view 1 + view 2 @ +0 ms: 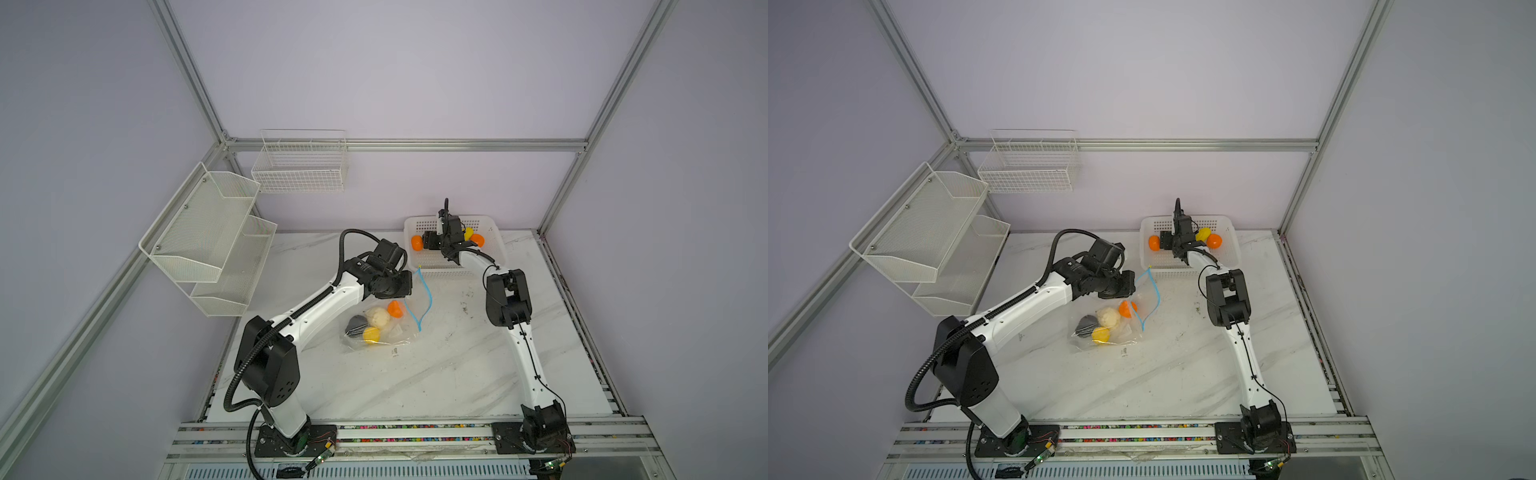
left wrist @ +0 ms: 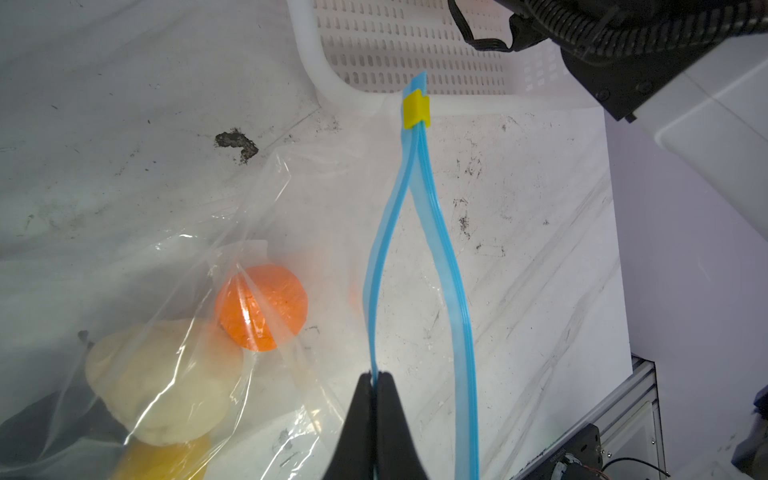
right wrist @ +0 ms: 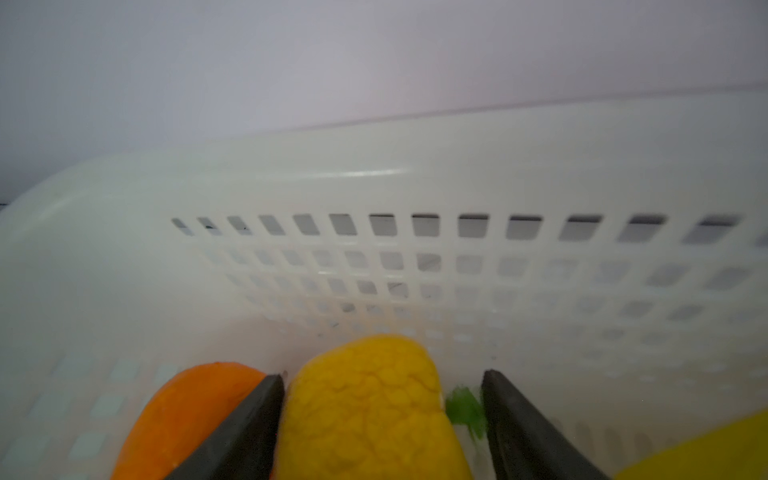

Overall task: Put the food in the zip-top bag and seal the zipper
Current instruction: 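Lower the right gripper onto the yellow mango and close on it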

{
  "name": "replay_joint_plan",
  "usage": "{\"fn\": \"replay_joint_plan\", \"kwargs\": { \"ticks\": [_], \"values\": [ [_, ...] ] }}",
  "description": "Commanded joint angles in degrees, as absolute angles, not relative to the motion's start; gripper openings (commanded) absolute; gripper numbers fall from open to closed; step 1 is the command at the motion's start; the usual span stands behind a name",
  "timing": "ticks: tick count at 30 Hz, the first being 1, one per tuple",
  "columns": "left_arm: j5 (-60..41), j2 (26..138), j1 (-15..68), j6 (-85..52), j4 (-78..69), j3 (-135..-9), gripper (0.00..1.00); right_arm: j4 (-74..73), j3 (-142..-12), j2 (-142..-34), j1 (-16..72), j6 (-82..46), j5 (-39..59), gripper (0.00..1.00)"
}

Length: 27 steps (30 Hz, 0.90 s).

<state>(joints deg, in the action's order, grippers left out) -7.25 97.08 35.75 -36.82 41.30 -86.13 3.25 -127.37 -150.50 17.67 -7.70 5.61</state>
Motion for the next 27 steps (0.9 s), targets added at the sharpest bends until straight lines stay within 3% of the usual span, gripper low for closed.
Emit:
{"fn": "replay_joint_plan", "kwargs": {
  "ticks": [1, 8, 27],
  "values": [
    [-6.98, 94.72, 35.5, -36.34, 40.95, -88.0, 0.0, 4.57, -127.97, -151.35, 17.5, -8.35, 6.76, 0.75],
    [-6.77, 94.4, 35.5, -36.39, 40.91, -87.62, 0.0, 4.62, -127.71, -150.72, 17.48, -9.18, 7.74, 0.68],
    [-7.03, 93.37, 35.49, -36.55, 39.43, -86.75, 0.0, 5.54, -122.13, -141.4, 17.13, -9.1, 4.56, 0.65]
  ]
}}
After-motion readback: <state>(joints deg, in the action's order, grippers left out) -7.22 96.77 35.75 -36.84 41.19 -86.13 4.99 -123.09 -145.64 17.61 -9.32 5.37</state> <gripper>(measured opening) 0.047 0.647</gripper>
